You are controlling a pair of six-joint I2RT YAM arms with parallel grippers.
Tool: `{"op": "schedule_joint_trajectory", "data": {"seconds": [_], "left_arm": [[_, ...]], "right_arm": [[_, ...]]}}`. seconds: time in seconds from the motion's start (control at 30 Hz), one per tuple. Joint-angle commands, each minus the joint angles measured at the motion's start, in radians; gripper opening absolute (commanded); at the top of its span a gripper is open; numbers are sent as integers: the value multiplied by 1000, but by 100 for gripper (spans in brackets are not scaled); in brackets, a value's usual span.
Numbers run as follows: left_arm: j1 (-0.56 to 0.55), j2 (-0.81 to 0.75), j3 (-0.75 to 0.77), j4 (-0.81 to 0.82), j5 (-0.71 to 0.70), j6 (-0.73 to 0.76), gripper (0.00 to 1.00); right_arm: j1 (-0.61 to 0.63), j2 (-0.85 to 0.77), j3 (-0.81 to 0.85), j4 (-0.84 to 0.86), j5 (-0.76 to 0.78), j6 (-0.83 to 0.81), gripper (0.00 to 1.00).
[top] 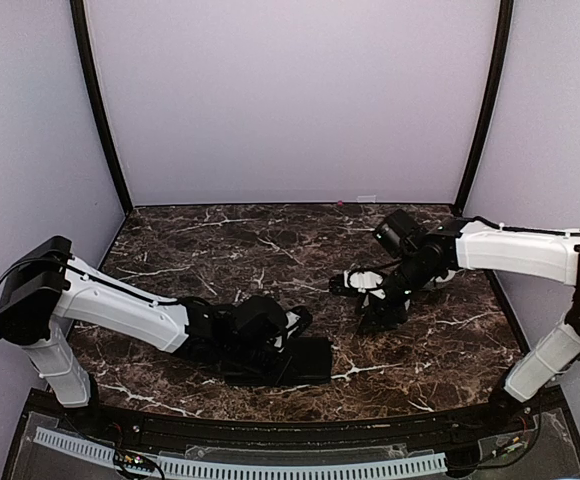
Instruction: Sort the hair-cutting tools
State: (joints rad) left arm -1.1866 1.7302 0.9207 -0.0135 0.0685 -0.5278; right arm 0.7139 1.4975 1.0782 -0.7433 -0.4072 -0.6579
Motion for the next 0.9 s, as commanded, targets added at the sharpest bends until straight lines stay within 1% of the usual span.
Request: {"op": "schedule_joint_trajectory", "data": {"seconds": [0.0,0.17,0.37,0.57,0.7,0.87], "left_arm": [[7,27,-88,-200,-25,-11,0],[7,14,-126,-166,-31,-25,0],[8,10,-131,-160,-33,-21,0],[7,-24,-142,-142,-38,-15,0],[7,-56,-153,-133,-49,-13,1],[8,-56,-155,-120,-50,-8,1]], "right_arm": [[40,99,50,70,51,-78,51],[57,231,83,115,96,-113,49],[71,329,139,129,115,-129,48],[82,381,181,98,67,-142,46],[85,411,204,40,15,-168,46],[86,467,231,6,25,-162,41]]}}
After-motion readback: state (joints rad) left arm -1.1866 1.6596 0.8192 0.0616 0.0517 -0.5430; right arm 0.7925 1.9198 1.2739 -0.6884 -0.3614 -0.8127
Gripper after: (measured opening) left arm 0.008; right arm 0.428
